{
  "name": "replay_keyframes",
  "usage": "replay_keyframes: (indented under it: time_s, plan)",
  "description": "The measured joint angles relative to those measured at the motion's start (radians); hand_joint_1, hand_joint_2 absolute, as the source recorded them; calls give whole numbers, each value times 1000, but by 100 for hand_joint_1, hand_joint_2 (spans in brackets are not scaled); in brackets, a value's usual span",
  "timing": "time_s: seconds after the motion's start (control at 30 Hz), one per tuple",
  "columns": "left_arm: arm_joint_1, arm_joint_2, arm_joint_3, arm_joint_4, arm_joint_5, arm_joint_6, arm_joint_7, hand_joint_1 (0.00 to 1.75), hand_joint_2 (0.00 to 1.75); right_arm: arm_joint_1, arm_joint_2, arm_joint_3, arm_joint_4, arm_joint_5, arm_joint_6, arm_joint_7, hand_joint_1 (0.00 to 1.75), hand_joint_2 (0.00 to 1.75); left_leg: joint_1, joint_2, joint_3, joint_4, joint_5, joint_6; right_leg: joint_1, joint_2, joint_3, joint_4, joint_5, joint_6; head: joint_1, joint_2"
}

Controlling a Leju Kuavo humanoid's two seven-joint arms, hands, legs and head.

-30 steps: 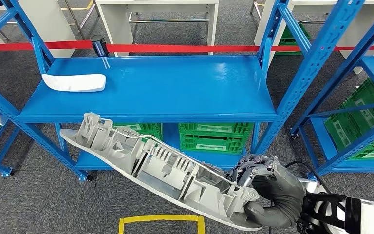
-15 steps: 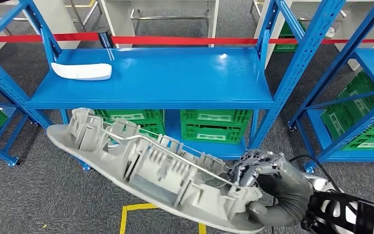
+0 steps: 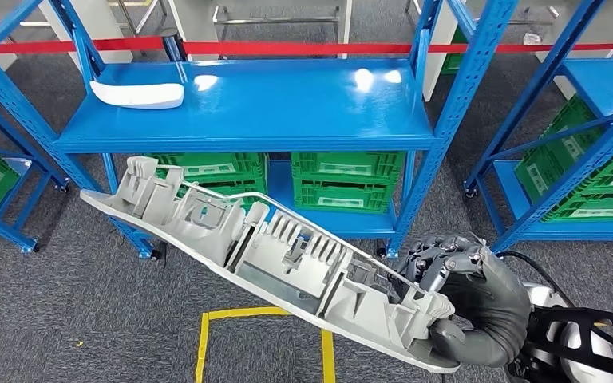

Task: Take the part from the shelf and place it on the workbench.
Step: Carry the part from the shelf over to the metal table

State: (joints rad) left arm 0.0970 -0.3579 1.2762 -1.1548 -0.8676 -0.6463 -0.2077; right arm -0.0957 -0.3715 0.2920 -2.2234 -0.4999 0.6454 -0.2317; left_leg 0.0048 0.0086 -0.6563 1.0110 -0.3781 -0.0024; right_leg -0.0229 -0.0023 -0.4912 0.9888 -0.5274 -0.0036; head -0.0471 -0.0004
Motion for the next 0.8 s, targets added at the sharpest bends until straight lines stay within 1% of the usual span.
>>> replay_keyframes:
  time_s: [0.03,0.07,0.1,0.13,0.17,0.2,0.23,0.27,0.3,0.33,0.37,0.4,0.43,0.47,0.5,0.53,0.57,0.6,0.63,0.67,0.7,0.73,0.77,0.8]
  plan:
    - [6,0,-6,-5,4,0,3,0,0,0,4,1,-2,0,-2,1,175,175,3,-2,-7,25,-34,-7,-2,-1,-9,-1,10,-9,-1,0]
    - [10,-1,-11,-10,6,0,5,0,0,1,8,2,-3,1,-4,2,175,175,6,-3,-18,69,-85,-13,-3,-2,-18,-1,22,-15,-2,0]
    - [13,-1,-16,-13,9,-1,6,0,0,1,11,3,-5,1,-5,2,175,175,7,-4,-31,129,-140,-19,-2,-3,-30,0,33,-19,-3,0]
    - [15,-1,-21,-16,13,-1,8,0,0,1,13,3,-6,2,-5,2,175,175,8,-5,-43,194,-182,-22,-1,-3,-42,0,44,-20,-4,0]
    - [17,-1,-26,-19,19,0,10,0,0,2,16,4,-7,3,-6,3,175,175,8,-5,-47,246,-201,-24,0,-3,-56,1,56,-20,-4,0]
    - [20,-1,-32,-22,27,-1,13,0,0,2,18,4,-8,5,-7,5,175,175,8,-5,-38,271,-196,-24,2,-2,-70,2,68,-19,-4,0]
    - [22,-1,-39,-26,37,-1,15,0,0,3,21,4,-9,8,-8,8,175,175,8,-5,-12,261,-174,-22,3,-2,-84,3,80,-17,-4,0]
    - [25,-1,-48,-31,46,-1,17,0,0,3,23,4,-10,12,-8,12,175,175,7,-6,32,214,-147,-16,5,-1,-97,3,90,-16,-4,0]
    - [27,-1,-55,-37,53,-2,19,0,0,3,26,4,-13,17,-9,15,175,175,5,-8,88,142,-134,-7,6,-1,-107,3,100,-14,-4,0]
    - [28,0,-61,-43,58,-3,20,0,0,3,28,4,-16,20,-10,18,175,175,2,-10,144,62,-135,2,8,-1,-114,3,109,-10,-3,0]
    - [29,1,-66,-48,60,-3,21,0,0,3,30,4,-18,23,-10,19,175,175,-2,-11,184,0,-143,11,8,-2,-118,2,118,-4,-3,0]
    - [30,1,-70,-53,62,-3,22,0,0,4,32,4,-20,25,-11,20,175,175,-7,-12,205,-37,-153,18,5,-3,-121,1,127,2,-3,0]
    - [31,1,-72,-56,63,-3,22,0,0,3,34,3,-21,26,-10,21,175,175,-12,-11,209,-52,-153,24,3,-4,-122,-2,136,10,-4,0]
    - [31,1,-73,-57,65,-3,21,0,0,3,35,3,-22,27,-8,21,175,175,-12,-10,203,-57,-140,31,1,-5,-124,-3,143,15,-4,0]
    - [31,0,-74,-59,66,-4,19,0,0,3,36,3,-22,27,-6,21,175,175,-11,-8,196,-64,-126,39,1,-5,-131,3,137,16,-4,0]
    - [30,0,-75,-59,68,-4,17,0,0,1,36,2,-23,27,-4,19,175,175,-9,-5,185,-72,-109,47,3,-4,-142,24,114,12,-2,0]
    - [29,-1,-75,-60,69,-4,15,0,0,-1,35,2,-22,27,-3,17,175,175,-7,-2,173,-78,-92,52,4,-3,-158,65,73,4,-1,0]
    - [28,-2,-76,-60,70,-4,13,0,0,-3,34,1,-21,28,-3,14,175,175,-8,0,156,-78,-79,55,4,-2,-175,122,24,-3,1,0]
    - [28,-2,-76,-59,70,-4,11,0,0,-4,33,1,-20,29,-2,10,175,175,-8,1,141,-77,-66,56,4,-2,-190,189,-17,-5,2,0]
    - [28,-2,-76,-58,70,-4,8,0,0,-5,31,1,-18,30,-2,6,175,175,-8,2,124,-75,-53,54,3,-2,-198,247,-39,-1,2,0]
    - [27,-2,-76,-58,70,-4,7,0,0,-5,28,0,-17,32,-2,2,175,175,-8,3,106,-71,-40,53,2,-2,-194,283,-38,9,2,0]
    - [27,-3,-77,-57,70,-3,6,0,0,-5,25,0,-16,34,-2,-2,175,175,-7,3,87,-65,-28,50,1,-2,-175,287,-19,23,2,0]
    - [26,-3,-77,-56,70,-2,5,0,0,-6,23,0,-15,36,-1,-5,175,175,-6,4,65,-56,-18,46,-2,-2,-139,257,6,36,2,0]
    - [26,-3,-77,-55,71,-2,5,0,0,-8,20,0,-15,38,0,-7,175,175,-5,3,45,-45,-10,41,-4,-2,-88,195,18,43,2,0]
